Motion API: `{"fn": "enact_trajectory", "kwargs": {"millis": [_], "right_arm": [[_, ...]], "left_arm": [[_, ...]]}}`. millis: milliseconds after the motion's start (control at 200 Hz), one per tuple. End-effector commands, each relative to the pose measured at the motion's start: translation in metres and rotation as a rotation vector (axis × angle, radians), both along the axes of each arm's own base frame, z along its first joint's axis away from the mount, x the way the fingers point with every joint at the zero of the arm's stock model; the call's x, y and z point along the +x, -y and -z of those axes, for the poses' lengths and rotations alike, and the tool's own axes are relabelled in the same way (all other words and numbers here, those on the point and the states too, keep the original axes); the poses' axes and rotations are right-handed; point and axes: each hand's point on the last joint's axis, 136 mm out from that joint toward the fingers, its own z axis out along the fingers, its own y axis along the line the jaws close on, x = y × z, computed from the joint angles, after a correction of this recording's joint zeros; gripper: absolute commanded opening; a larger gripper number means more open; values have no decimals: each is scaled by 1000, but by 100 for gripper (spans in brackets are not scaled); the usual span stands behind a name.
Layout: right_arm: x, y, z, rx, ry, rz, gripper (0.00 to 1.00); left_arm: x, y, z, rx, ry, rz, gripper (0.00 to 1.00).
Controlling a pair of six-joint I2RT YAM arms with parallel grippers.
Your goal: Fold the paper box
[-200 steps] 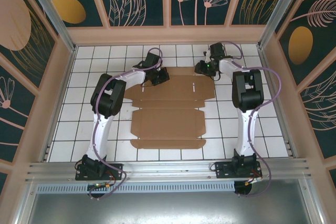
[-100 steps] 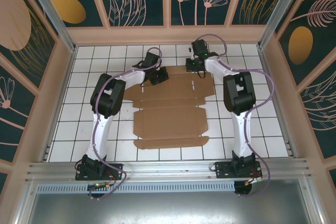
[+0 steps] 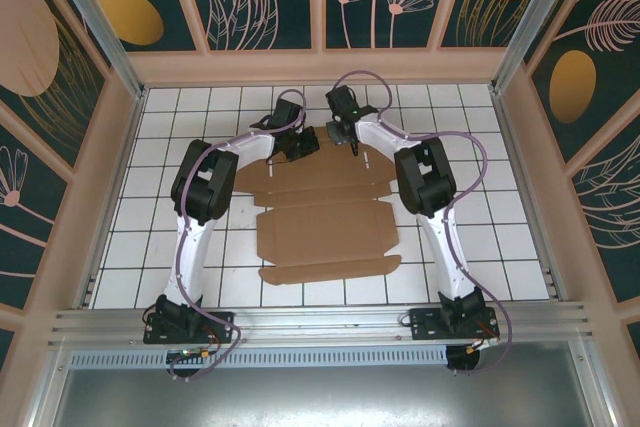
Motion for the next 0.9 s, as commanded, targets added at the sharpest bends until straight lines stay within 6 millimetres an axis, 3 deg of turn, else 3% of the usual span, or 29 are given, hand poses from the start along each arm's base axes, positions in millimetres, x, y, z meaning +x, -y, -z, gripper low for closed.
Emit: {"fn": "enact_trajectory", "kwargs": {"millis": [0,135,250,335,465,590,646,796,896], "right_arm": [[3,11,-22,-42,40,20,26],[4,20,-64,46,95,20,35],[-2,32,-105,222,122,1,46],[-10,60,-116,343,101,38,52],[-25,114,-95,426,30,156,60],[-43,146,-66,479,-40,232,63],[-51,151,-57,516,-69,234,68],[-67,144,-35,626,-163,188,68],[-76,142,-24,699,-209,181,68]], "left_arm": [[-9,-11,34,52,-68,-16,2],[-7,-19,32,54,-66,-33,2],[-4,-23,28,49,-60,-36,2],[-2,-24,24,50,-49,-35,2],[2,-21,15,44,-27,-20,3],[6,-15,0,14,0,0,6],[9,-11,-12,-10,25,11,9],[6,1,-52,-100,81,55,21],[-6,-4,-62,-110,84,47,24]]}}
